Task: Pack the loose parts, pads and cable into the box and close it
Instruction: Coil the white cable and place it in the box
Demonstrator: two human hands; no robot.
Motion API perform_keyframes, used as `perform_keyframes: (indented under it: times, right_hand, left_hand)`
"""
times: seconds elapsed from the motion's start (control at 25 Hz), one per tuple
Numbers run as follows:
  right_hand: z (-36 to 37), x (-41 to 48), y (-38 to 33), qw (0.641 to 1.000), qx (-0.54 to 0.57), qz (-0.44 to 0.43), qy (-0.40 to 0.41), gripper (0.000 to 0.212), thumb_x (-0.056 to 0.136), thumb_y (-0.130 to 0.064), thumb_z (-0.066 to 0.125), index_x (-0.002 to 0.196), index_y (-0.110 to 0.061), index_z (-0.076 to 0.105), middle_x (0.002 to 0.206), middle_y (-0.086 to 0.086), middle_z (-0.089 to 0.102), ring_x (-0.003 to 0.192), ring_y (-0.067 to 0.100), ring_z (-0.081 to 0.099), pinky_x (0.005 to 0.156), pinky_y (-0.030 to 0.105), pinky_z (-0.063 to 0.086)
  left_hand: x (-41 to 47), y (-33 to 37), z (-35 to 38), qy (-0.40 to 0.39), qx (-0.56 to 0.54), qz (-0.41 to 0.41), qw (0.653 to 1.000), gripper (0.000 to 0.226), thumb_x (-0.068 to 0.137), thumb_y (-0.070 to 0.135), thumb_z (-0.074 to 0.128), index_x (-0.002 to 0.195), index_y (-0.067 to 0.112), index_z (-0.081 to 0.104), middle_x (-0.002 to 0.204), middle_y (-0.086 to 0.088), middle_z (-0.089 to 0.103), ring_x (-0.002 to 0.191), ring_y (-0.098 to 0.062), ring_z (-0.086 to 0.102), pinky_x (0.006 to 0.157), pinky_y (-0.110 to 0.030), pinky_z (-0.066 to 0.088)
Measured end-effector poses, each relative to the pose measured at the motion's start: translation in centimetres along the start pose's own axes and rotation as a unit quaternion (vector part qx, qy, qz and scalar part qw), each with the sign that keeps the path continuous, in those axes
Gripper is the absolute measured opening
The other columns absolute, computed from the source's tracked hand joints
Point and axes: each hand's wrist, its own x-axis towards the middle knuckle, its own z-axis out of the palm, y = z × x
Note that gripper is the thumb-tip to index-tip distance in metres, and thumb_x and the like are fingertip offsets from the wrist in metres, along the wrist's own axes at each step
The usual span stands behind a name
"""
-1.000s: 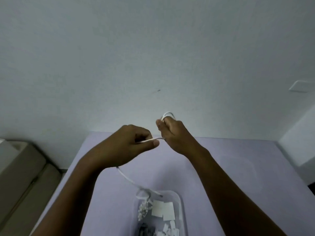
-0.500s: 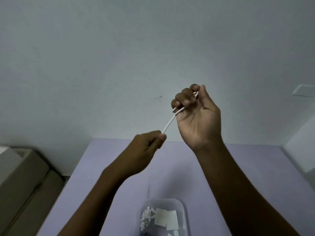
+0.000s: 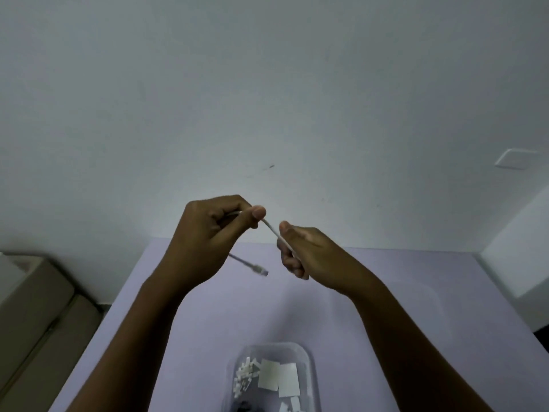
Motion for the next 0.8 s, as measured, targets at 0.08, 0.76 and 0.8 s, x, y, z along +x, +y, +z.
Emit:
perform_keyframes:
  times: [0.08,0.76,0.8]
  right_hand:
    - [0.3,-0.7,-0.4,0.990,0.130,0.019,-0.051,0.052,0.100,-0.059,0.033,0.072,-0.016,0.040,0.056,0.002,0.031,0.049,0.015,0.029,0.048,0.028,0.024]
    - [0.0,0.8,0.8,0.996,-0.083,0.017,0.023,0.034,0.101,-0.041,0.041,0.078,-0.016,0.039,0.071,-0.001,0.046,0.065,0.016,0.041,0.066,0.045,0.040]
    - [-0.4,0.7,0.4,0.999,-0.023,0.035,-0.021,0.030,0.098,-0.037,0.041,0.077,-0.016,0.041,0.069,0.001,0.044,0.064,0.018,0.039,0.067,0.045,0.036]
  left_hand:
    - [0.7,-0.1,0.3,0.041,-0.012,0.003,0.999,0.029,0.090,0.039,0.058,0.069,0.021,0.065,0.056,-0.003,0.054,0.048,-0.011,0.039,0.048,-0.017,0.027]
    - [-0.5,-2.2,1.6,-0.129,0.188,0.060,0.972,0.020,0.096,0.041,0.055,0.091,0.030,0.071,0.073,0.010,0.065,0.066,-0.008,0.057,0.065,-0.030,0.046]
    - [-0.4,-2.4,1.3,-0.110,0.195,0.078,0.972,0.021,0.094,0.045,0.055,0.090,0.032,0.071,0.073,0.013,0.064,0.065,-0.007,0.055,0.067,-0.028,0.043]
